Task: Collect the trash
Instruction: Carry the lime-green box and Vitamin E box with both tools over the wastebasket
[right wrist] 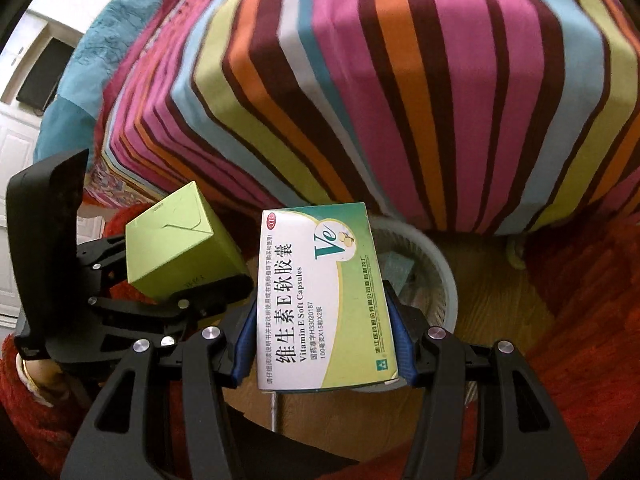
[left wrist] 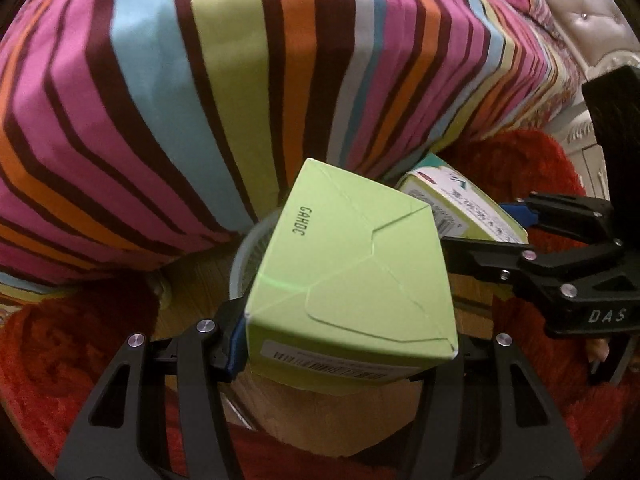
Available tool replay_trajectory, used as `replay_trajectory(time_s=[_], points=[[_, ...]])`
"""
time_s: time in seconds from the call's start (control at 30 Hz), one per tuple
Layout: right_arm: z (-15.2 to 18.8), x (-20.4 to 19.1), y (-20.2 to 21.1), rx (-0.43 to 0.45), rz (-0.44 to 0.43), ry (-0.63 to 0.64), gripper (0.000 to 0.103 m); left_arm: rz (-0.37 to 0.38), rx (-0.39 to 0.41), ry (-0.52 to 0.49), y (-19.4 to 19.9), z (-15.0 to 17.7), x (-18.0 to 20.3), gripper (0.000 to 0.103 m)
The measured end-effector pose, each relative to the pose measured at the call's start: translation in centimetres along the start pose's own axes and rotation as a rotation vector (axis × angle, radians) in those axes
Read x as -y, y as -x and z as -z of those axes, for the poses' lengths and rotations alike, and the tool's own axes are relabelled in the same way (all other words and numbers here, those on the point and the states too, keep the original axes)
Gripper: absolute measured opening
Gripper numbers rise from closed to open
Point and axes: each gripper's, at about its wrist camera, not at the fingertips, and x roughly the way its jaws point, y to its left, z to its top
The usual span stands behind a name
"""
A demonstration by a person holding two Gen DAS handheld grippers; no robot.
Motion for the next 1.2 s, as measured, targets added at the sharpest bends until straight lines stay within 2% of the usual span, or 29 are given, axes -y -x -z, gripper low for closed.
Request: replay_trajectory(time_s=[0.2, 0.4, 0.6, 0.87, 1.07, 1.2], points=[[0.1, 0.9, -1.3, -0.054, -0.025, -0.07, 0.052, 0.022, -0.068, 0.016, -1.7, 0.1, -0.2, 0.055], [0.0, 1.9, -2.8, -0.121, -0.002, -0.135, 0.052, 0.049, -0.138, 0.058, -3.7, -0.2, -0.4, 0.055], [-0.3, 3.2, -4.9, -0.189, -0.02, -0.231, 0.052, 0.068, -0.207, 0.092, -5.3, -0.1, -1.0, 0.055], [-0.5, 4.3, -7.9, -0.278, -0.021, -0.325, 0.052, 0.078, -0.317, 0.096, -8.0, -0.1, -1.6, 0.055], [-0.6, 5.6, -9.7, -0.323, -0.008, -0.397, 0.052, 0.04, -0.382, 0.103, -10.3, -0.5, -2.0, 0.055], [-0.5, 6.0, -10.2, -0.349, -0.001, -0.417, 0.053, 0.042, -0.423, 0.128, -11.3, -0.3, -2.5, 0.057]])
